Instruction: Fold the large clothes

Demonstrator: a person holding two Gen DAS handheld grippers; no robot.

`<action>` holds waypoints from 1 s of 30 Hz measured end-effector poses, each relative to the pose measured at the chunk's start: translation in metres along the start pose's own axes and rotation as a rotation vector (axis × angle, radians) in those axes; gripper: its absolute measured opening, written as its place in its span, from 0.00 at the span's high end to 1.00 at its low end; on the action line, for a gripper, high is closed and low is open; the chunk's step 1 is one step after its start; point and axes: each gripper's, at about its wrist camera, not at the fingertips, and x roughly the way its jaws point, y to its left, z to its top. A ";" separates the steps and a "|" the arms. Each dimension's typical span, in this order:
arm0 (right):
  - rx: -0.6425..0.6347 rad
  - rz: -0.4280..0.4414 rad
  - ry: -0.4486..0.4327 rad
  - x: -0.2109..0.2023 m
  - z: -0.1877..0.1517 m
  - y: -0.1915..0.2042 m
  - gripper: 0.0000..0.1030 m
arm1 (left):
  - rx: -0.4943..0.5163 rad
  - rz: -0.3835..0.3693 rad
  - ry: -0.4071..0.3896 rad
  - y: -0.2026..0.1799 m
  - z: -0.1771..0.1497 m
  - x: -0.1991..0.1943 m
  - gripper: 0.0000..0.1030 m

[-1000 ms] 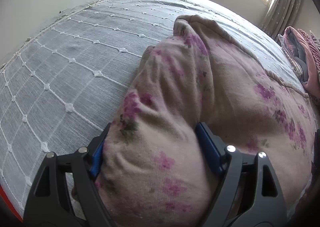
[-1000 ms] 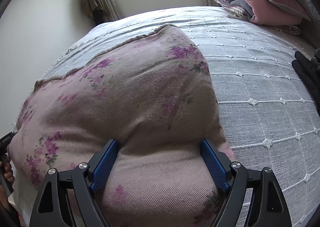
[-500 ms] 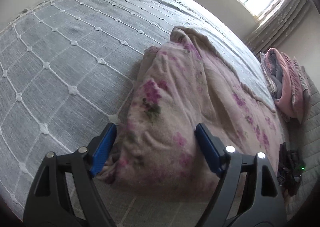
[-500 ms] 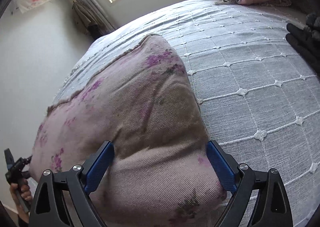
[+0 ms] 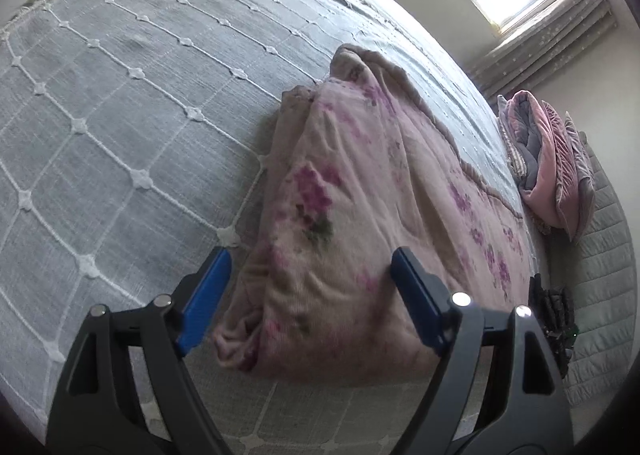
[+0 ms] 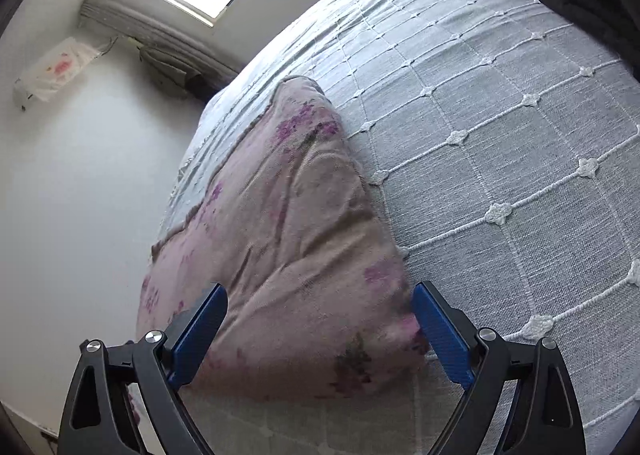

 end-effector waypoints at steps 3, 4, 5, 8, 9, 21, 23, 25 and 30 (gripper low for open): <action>0.004 -0.008 0.029 0.016 0.016 -0.006 0.08 | 0.062 -0.027 0.108 -0.013 0.019 0.027 0.20; 0.020 0.021 0.047 0.024 0.021 -0.009 0.08 | 0.081 -0.028 0.134 -0.019 0.023 0.036 0.20; 0.048 0.055 0.069 0.035 0.026 -0.014 0.08 | 0.091 -0.021 0.157 -0.023 0.026 0.044 0.19; 0.005 0.033 0.075 0.053 0.033 -0.008 0.06 | 0.102 0.011 0.194 -0.034 0.035 0.065 0.08; -0.024 0.009 0.088 0.057 0.034 -0.002 0.05 | 0.102 0.013 0.197 -0.035 0.037 0.068 0.06; -0.263 -0.160 0.035 0.065 0.010 0.066 0.45 | 0.131 0.082 0.107 -0.054 0.032 0.068 0.29; -0.295 -0.194 0.017 0.062 0.007 0.073 0.52 | 0.132 0.090 0.100 -0.054 0.033 0.068 0.31; -0.319 -0.219 0.006 0.062 0.005 0.078 0.54 | 0.133 0.096 0.093 -0.055 0.032 0.069 0.31; -0.337 -0.237 0.001 0.062 0.004 0.077 0.54 | 0.115 0.087 0.091 -0.056 0.033 0.074 0.26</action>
